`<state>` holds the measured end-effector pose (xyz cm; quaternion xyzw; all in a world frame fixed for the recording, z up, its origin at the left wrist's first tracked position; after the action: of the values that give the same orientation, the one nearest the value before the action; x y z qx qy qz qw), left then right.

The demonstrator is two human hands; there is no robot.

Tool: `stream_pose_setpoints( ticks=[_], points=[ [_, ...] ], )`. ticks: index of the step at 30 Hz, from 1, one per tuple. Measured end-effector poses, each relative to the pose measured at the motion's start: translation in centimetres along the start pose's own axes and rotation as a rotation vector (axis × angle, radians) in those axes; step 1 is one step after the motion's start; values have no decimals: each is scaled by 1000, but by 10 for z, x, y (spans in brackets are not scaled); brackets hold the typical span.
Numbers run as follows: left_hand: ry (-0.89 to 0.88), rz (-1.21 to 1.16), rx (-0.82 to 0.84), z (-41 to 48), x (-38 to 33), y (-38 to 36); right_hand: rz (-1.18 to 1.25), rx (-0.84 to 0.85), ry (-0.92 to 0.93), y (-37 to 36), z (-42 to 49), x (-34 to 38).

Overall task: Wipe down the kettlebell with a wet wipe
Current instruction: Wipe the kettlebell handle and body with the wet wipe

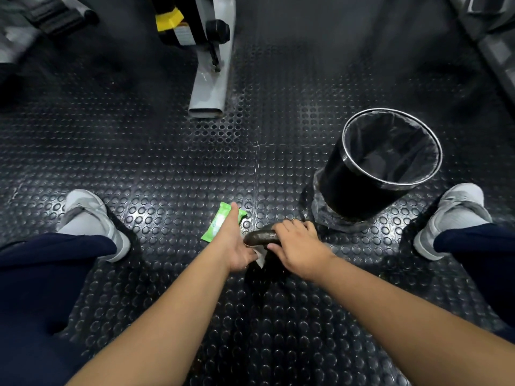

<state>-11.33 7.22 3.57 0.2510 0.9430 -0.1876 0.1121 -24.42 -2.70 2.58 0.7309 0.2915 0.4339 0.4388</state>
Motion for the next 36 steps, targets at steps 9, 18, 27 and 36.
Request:
stream_pose_setpoints(
  ticks=[9, 18, 27, 36],
  points=[
    [-14, -9, -95, 16, 4, 3, -15, 22, -74, 1, 2, 10],
    [3, 162, -30, -1, -3, 6, -2, 48, -73, 2, 3, 10],
    [-33, 145, -26, 13, 1, 9, -26, 68, -71, 3, 5, 12],
    [23, 291, 115, -1, -23, 22, -7, 81, -69, 5, 1, 10]
  ],
)
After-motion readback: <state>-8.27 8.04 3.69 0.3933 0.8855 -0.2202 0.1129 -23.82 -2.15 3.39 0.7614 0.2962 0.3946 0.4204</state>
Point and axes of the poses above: each hand's wrist, its own z-axis towards the middle knuckle, its own y-axis out of the back of the hand, x = y × z, the point moved 3 cm from there along z, towards the middle knuckle, and after that the axes turned 1 degree about z, right-handed, at the moved point
